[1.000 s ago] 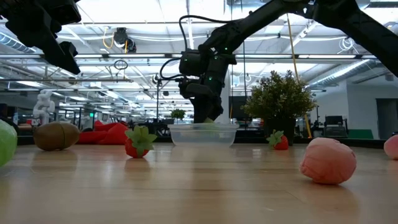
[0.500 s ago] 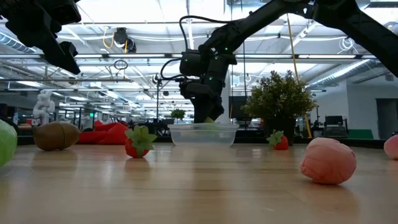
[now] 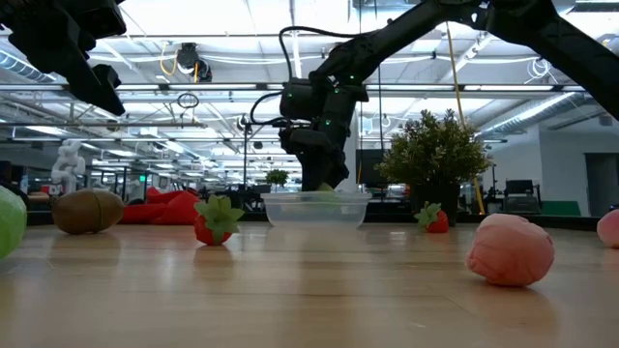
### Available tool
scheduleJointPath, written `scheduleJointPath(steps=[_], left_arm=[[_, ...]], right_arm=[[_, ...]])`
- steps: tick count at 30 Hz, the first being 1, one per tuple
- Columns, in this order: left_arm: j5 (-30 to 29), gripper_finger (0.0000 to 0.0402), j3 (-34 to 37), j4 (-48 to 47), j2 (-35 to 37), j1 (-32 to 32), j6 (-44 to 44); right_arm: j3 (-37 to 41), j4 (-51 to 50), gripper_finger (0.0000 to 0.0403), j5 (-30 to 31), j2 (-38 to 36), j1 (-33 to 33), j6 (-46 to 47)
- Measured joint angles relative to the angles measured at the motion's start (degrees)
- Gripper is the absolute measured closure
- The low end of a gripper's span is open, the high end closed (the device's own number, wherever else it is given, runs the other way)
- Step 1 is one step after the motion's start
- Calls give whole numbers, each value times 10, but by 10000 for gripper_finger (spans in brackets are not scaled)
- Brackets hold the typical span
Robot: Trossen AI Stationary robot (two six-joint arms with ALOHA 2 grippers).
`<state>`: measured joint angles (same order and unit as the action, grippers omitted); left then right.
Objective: Pick and placing Produce into tupperware
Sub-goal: Put the green starfruit into the transparent bin
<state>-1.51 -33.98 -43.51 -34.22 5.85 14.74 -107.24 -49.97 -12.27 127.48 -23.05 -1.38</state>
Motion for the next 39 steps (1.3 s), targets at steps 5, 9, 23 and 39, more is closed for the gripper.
scheduleJointPath(steps=[5,9,23,39], left_arm=[[0,117,0,0,0,0,0],[0,117,0,0,0,0,0],[0,117,0,1,0,0,2],[0,117,0,3,0,0,37]], right_arm=[[0,0,169,0,0,0,0],[0,-1,169,-2,1,-2,6],[0,-6,170,-15,1,-3,8],[0,25,170,-14,2,7,-9]])
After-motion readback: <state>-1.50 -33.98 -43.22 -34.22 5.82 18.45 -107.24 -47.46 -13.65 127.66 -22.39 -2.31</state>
